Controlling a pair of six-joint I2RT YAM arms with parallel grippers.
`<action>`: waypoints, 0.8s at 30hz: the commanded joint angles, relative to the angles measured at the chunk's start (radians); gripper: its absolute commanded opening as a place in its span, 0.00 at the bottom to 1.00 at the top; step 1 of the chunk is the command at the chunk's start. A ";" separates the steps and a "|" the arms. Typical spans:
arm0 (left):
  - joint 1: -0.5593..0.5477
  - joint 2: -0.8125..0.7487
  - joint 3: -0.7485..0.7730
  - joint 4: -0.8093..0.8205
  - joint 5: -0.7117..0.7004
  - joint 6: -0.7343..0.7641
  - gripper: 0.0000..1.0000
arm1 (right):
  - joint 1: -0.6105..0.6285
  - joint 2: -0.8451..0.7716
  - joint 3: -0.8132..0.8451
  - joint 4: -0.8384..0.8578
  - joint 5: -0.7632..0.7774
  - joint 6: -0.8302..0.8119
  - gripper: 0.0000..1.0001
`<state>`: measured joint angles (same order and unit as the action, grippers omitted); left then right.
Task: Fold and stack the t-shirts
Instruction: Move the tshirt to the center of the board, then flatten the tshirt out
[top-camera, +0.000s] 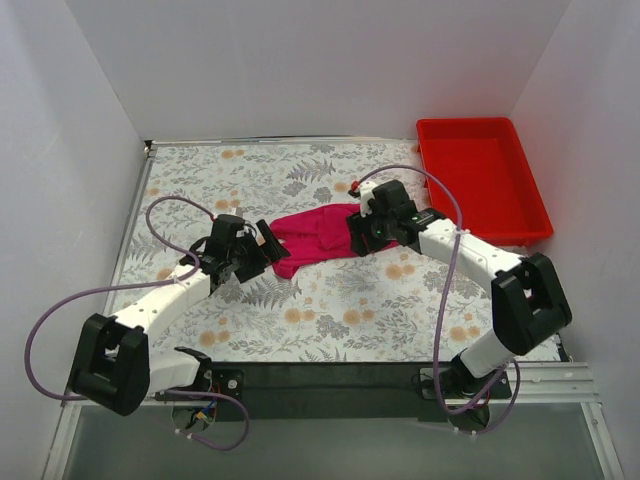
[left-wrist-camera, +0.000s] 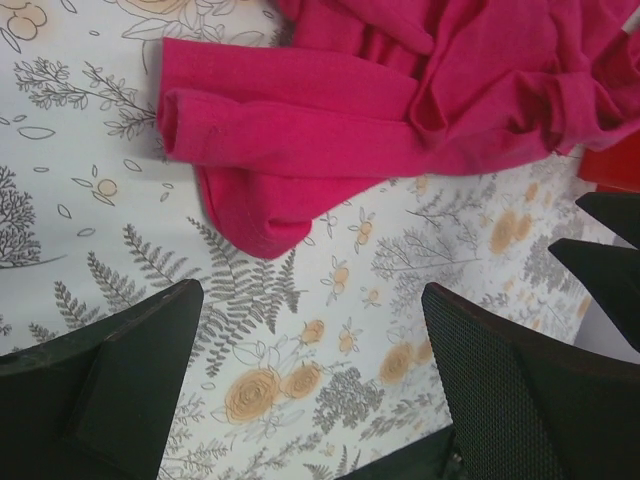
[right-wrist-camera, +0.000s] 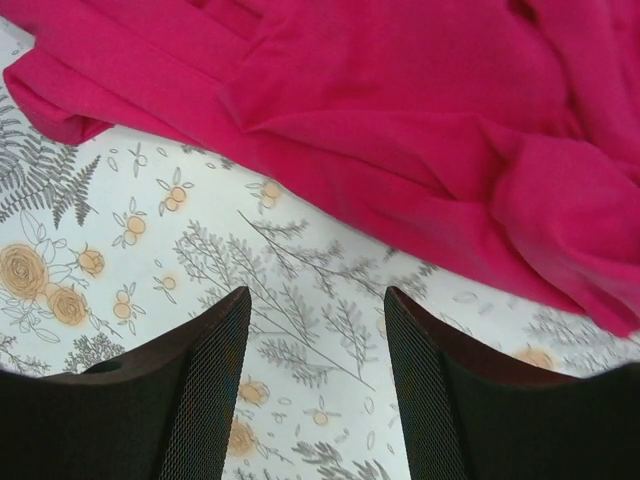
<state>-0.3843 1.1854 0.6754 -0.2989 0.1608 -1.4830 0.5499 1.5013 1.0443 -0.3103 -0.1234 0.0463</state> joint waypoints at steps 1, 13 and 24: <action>-0.014 0.062 -0.014 0.118 -0.082 -0.026 0.84 | 0.057 0.083 0.107 0.074 -0.036 -0.042 0.53; -0.057 0.240 -0.014 0.202 -0.083 0.003 0.70 | 0.165 0.404 0.318 0.111 -0.015 -0.014 0.53; -0.084 0.307 -0.007 0.230 -0.107 0.023 0.43 | 0.165 0.448 0.332 0.111 0.096 -0.019 0.34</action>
<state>-0.4618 1.4879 0.6617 -0.0925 0.0860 -1.4807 0.7174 1.9598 1.3319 -0.2218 -0.0841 0.0322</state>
